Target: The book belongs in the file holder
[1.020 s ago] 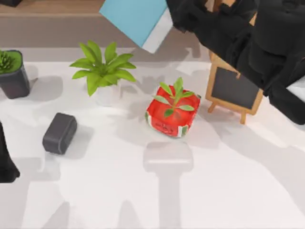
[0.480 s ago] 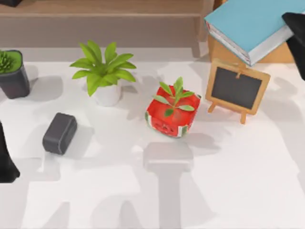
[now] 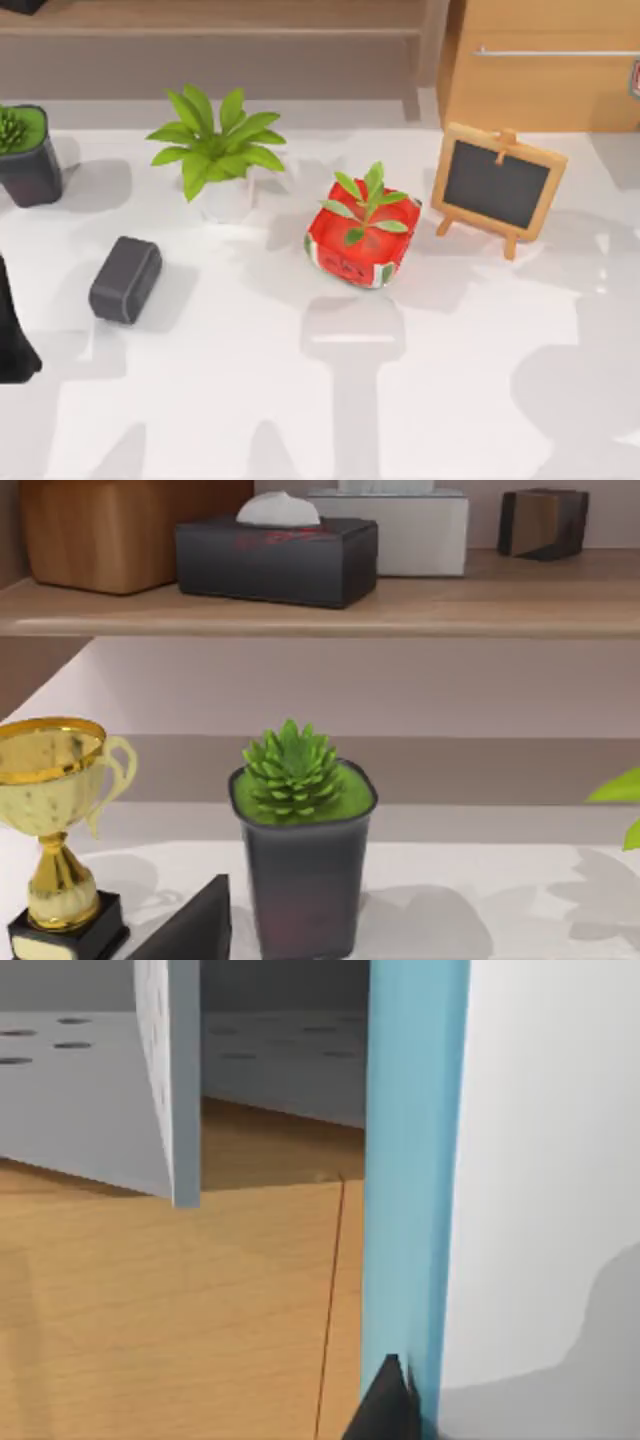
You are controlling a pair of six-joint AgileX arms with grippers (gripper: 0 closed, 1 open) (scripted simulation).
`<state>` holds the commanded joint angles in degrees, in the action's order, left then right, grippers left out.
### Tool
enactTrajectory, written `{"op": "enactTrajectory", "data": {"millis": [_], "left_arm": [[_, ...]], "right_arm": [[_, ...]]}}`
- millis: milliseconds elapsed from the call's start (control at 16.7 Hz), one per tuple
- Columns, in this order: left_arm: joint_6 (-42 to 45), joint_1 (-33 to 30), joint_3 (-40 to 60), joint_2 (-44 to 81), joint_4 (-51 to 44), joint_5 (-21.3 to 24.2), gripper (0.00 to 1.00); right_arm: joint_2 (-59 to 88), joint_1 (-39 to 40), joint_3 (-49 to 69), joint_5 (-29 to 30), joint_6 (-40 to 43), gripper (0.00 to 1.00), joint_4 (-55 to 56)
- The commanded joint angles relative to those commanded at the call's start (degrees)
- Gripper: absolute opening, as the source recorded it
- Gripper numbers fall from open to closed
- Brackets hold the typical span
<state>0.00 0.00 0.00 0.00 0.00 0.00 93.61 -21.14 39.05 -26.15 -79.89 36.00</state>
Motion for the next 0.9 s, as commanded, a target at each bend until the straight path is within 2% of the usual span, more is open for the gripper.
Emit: {"op": "enactTrajectory", "data": {"millis": [300,900], "left_arm": [[0.00,0.00,0.00,0.00,0.00,0.00,1.00],[0.00,0.00,0.00,0.00,0.00,0.00,1.00]], "right_arm": [[10.26,-7.77,9.86,-0.49,-2.38,0.00,2.24],[13.88,-8.41,12.72,-0.38,-2.90,0.00,2.65]]}}
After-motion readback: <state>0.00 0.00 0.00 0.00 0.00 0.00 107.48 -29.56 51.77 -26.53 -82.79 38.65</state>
